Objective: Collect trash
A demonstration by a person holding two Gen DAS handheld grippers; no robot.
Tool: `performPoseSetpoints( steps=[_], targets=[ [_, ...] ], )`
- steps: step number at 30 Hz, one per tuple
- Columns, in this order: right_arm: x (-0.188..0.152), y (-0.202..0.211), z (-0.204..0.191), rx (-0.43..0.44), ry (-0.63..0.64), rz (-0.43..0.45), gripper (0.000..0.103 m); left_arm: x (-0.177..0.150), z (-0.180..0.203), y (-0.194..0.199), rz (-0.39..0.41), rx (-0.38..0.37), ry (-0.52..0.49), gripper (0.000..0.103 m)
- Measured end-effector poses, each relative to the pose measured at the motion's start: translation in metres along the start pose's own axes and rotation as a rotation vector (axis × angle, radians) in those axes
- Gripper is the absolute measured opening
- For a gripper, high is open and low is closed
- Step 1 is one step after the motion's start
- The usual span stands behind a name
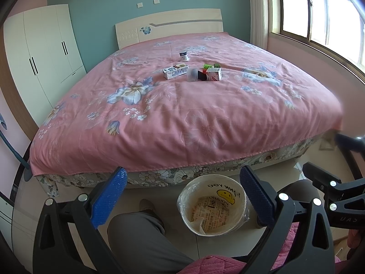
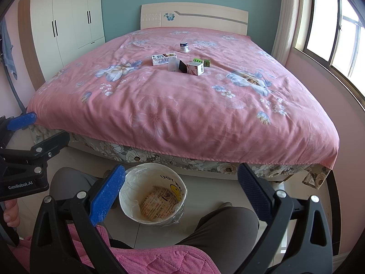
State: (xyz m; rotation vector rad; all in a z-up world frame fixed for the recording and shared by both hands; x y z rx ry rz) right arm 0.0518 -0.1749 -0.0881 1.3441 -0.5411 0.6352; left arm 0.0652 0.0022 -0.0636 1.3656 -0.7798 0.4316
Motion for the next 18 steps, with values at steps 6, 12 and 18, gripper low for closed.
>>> performPoseSetpoints(
  steps=[6,12,18],
  targets=[
    [0.0,-0.005,0.0,0.0,-0.006,-0.006,0.097,-0.002,0.001,-0.005,-0.01,-0.003,0.004,0.101],
    [0.022,-0.001,0.013,-0.032,-0.009,0.066,0.097,0.018,-0.009,-0.009,0.029,0.012,0.024,0.101],
    [0.068,-0.006,0.034,-0.012,-0.048,0.119,0.097,0.066,-0.014,-0.016,0.083,-0.013,0.02,0.101]
  ],
)
Point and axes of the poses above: each gripper's, at about its wrist camera, not at the fingertips, and y roughly against the way its jaws point, z to its right, x to its top, the point moved 9 cm from there along -y, roughly the way its jaws point, and after that the axes turned 10 degrees about -x, right-handed, at the moved point
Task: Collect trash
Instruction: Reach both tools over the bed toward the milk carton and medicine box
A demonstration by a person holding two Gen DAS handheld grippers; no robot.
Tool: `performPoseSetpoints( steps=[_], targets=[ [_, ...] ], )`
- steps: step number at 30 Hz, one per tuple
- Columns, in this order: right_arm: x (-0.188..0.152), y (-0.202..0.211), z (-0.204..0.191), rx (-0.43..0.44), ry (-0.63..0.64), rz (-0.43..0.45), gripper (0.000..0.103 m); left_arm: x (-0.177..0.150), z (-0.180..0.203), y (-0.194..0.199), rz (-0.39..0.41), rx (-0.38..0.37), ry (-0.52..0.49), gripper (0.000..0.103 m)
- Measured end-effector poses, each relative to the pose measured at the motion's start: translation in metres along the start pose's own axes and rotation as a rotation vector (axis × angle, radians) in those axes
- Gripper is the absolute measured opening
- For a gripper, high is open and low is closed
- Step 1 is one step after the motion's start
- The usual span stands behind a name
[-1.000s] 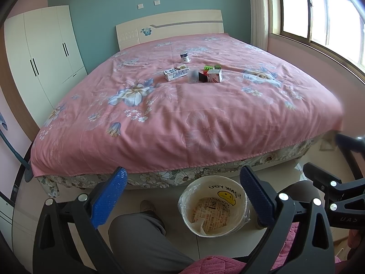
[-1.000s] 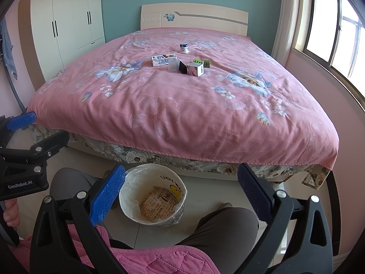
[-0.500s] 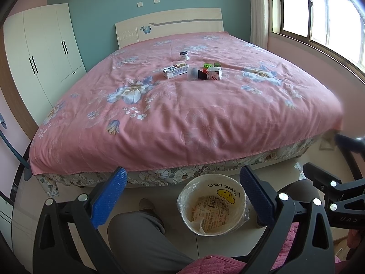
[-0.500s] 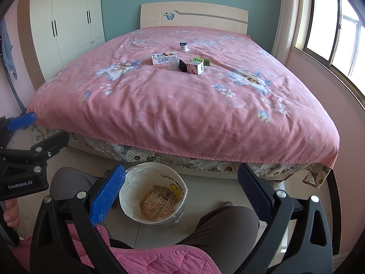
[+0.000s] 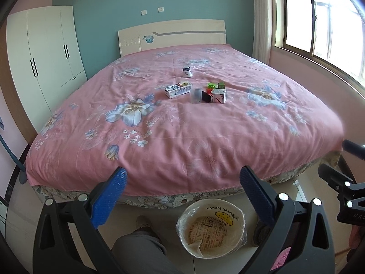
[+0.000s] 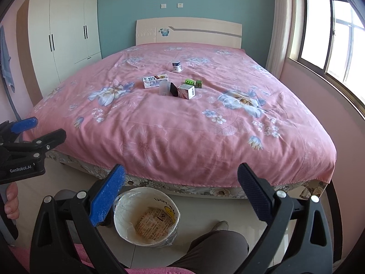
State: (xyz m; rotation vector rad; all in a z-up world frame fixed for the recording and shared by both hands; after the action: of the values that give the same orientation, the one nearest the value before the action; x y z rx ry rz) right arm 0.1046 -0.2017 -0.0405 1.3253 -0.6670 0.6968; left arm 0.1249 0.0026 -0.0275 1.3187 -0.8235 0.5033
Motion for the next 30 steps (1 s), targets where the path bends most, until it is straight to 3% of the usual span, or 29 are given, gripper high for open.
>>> performPoseSetpoints(
  steps=[8,15,18,26,30],
  targets=[
    [0.061,-0.035,0.003,0.075,0.057,0.053,0.097,0.073,0.001,-0.035,0.057,-0.025,-0.103,0.101],
    [0.106,-0.092,-0.006,0.092,0.169,0.072,0.097,0.125,-0.007,-0.082,0.077,-0.069,-0.17,0.101],
    [0.123,-0.129,-0.006,0.058,0.206,0.06,0.097,0.14,-0.016,-0.113,0.055,-0.082,-0.205,0.101],
    [0.142,-0.247,-0.015,0.135,0.278,-0.05,0.096,0.161,-0.056,-0.225,-0.038,-0.105,-0.353,0.101],
    [0.142,-0.303,-0.028,0.147,0.375,-0.085,0.096,0.166,-0.084,-0.288,-0.118,-0.17,-0.365,0.101]
  ],
)
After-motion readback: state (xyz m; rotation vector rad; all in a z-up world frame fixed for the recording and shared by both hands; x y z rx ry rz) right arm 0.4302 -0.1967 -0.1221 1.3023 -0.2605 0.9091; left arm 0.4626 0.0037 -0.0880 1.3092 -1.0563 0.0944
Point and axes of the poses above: each gripper's, at about its wrist camera, not at the fingertips, and y roughly against the way its jaws point, z to its right, x to its top, the point moved 9 cm from there along -y, roughly the way its jaws point, and after that the axes turned 10 degrees about -x, right-handed, at the moved point
